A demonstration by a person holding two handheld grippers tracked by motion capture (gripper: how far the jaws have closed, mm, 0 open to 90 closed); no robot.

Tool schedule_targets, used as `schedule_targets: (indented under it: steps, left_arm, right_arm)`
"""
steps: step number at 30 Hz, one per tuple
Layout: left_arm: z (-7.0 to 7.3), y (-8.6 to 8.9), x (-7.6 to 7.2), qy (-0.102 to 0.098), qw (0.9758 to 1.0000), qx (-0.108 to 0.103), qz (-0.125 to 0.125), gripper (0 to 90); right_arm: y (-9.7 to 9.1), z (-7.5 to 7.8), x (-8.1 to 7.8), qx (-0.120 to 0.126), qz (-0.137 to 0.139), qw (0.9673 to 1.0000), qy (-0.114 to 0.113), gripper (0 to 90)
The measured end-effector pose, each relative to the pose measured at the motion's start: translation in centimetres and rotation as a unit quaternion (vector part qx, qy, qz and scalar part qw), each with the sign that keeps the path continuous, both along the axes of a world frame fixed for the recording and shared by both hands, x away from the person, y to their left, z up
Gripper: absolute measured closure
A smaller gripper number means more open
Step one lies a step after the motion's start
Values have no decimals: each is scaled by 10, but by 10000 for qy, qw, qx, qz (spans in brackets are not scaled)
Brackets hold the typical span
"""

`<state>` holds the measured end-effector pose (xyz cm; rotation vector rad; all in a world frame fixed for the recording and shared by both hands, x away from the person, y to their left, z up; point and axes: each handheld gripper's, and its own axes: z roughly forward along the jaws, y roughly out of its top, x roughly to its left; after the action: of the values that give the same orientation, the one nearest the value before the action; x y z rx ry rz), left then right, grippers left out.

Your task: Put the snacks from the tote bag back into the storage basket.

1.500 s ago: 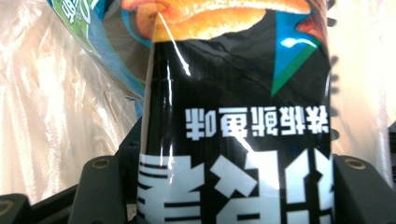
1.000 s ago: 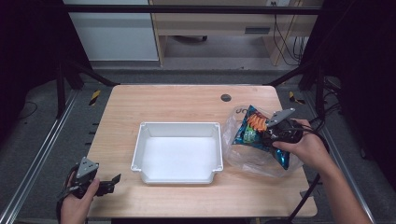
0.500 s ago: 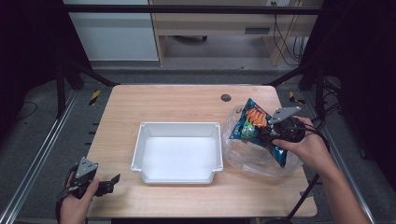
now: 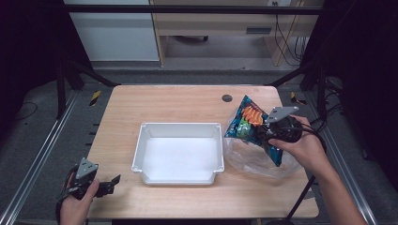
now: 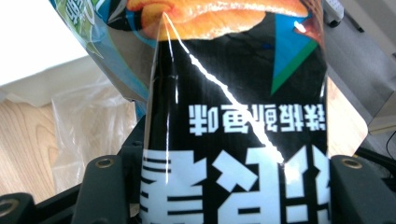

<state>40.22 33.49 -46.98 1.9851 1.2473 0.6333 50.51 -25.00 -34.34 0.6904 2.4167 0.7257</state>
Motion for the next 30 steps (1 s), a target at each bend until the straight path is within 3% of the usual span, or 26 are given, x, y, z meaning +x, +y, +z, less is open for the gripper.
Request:
schedule_targets:
  steps: [11,30]
  left_arm:
    - [0,0,0,6,10000,-12,8,39]
    - [0,1,0,25,10000,-2,5,39]
  right_arm:
    - [17,8,-4,40,79,9999,-119,406]
    - [55,12,-10,-23,535,9983,-214,406]
